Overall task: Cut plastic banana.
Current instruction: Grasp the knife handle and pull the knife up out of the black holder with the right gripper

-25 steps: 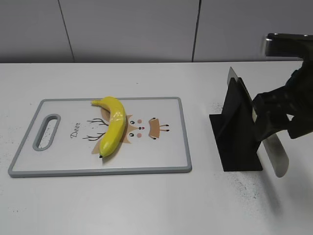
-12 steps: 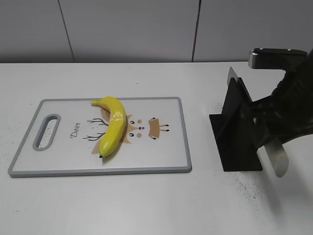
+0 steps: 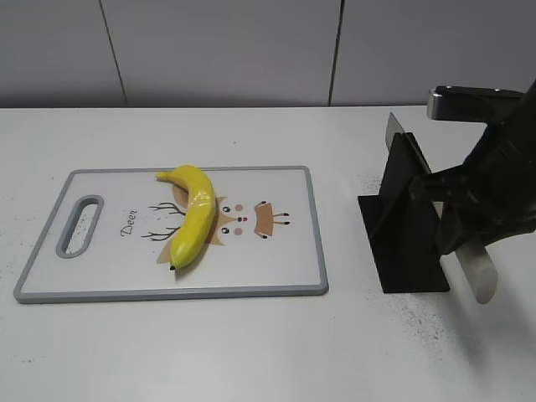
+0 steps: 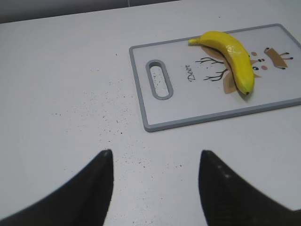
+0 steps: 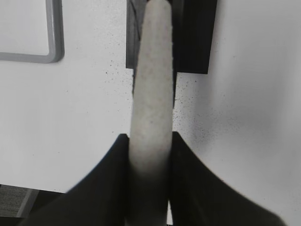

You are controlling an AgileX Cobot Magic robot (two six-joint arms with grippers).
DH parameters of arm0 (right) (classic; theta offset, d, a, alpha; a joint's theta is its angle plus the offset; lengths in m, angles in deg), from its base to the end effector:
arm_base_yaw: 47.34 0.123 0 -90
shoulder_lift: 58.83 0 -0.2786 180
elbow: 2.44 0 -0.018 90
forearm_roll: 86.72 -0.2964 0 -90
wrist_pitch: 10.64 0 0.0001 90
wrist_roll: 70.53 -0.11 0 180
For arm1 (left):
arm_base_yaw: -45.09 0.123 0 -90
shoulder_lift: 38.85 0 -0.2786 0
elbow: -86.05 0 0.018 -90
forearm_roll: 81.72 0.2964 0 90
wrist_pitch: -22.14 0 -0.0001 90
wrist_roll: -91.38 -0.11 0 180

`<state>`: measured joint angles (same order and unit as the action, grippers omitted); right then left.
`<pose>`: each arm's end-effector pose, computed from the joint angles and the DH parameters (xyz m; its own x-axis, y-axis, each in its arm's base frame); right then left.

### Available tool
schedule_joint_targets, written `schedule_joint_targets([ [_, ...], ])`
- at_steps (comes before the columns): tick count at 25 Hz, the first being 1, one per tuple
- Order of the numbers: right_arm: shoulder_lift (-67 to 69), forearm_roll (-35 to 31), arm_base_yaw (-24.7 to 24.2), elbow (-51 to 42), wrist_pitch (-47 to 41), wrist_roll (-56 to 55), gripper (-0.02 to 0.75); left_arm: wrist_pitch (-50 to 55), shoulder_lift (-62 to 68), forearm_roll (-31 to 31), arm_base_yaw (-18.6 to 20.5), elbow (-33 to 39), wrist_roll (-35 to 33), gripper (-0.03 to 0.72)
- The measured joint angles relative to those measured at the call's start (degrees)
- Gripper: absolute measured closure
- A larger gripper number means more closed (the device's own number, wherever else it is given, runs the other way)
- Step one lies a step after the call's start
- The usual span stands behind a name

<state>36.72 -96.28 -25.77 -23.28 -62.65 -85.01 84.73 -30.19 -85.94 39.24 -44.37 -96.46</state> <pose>0.2951 0.1322 0.1780 -0.9885 -0.0192 -0.1501 -0.0483 0.9801 0.1924 0.0603 -0.0134 0.2800 -0.4900 0.1532 -0.8581 0.2090 0.9764 0.0550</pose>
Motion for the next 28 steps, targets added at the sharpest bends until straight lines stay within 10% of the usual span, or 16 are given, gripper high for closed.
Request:
schedule_joint_targets([
  [28, -11.5, 4.6, 0.0, 2.1, 0.5, -2.8, 0.566, 0.0, 0.0, 0.1, 0.0, 0.0, 0.1, 0.135],
])
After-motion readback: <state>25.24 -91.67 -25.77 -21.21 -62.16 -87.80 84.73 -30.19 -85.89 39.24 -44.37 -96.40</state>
